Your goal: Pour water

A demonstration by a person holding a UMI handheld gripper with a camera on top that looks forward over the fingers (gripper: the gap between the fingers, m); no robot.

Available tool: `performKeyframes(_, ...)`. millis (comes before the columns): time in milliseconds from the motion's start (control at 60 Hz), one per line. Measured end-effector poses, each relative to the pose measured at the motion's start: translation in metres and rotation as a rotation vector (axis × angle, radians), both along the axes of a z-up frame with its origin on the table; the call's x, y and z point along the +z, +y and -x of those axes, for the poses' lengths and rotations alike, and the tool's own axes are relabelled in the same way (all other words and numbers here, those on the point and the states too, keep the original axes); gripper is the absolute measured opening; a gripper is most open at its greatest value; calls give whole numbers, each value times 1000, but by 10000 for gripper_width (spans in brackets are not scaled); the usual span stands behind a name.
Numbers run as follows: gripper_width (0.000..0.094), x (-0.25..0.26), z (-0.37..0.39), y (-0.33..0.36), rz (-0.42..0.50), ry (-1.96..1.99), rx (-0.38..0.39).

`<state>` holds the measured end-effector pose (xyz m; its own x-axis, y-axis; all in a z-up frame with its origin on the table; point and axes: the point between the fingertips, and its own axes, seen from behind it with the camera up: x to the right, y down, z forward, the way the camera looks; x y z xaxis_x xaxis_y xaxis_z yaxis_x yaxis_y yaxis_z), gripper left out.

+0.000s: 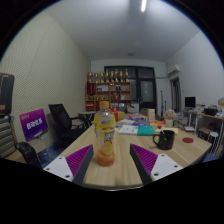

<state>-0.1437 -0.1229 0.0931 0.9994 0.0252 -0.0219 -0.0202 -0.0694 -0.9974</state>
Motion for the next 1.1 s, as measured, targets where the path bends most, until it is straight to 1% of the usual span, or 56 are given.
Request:
performKeyframes(83, 835, -3, 4, 39, -4, 9, -23)
performKeyframes(100, 833, -4, 17, 50, -3, 11, -32)
performKeyframes(150, 832, -9, 23, 72, 4, 20, -43)
performKeyframes(300, 820, -14, 26, 122, 0, -11, -96)
performKeyframes(317, 832, -14, 26, 126, -1, -18, -99)
performKeyframes(350, 690, -28, 27, 131, 60, -28, -109)
performKeyframes(383, 547, -36, 23, 132, 89, -37, -132)
performKeyframes(400, 475, -41, 20, 130, 96, -35, -130)
performKeyframes(417, 473, -40, 25, 131, 91, -34, -128)
performKeyframes(467, 439, -34, 28, 130, 72, -53, -109)
performKeyframes(550, 437, -35, 33, 128, 55, -89, -74)
performKeyframes(567, 405, -33, 33, 125, 58, -93, -68)
performKeyframes(600, 420, -32, 34, 123, 64, -101, -61)
performKeyframes(617, 374, -32, 35, 122, 68, -104, -55)
performKeyframes(650, 378, -28, 38, 118, 62, -107, -44)
performKeyframes(667, 347, -27, 38, 118, 56, -106, -33)
performKeyframes(683, 348, -25, 41, 114, 48, -106, -26)
performKeyframes(783, 345, 7, 63, 103, 9, -56, 67)
performKeyframes(883, 346, 55, 62, 112, -42, 130, 138)
performKeyframes(933, 348, 79, 51, 119, -61, 273, 144)
performKeyframes(967, 346, 93, 42, 127, -76, 392, 134)
performKeyframes(1017, 345, 105, 18, 140, -94, 601, 141)
performKeyframes(1083, 343, 111, -11, 152, -83, 946, 156)
performKeyframes(1100, 345, 114, -11, 151, -80, 1035, 150)
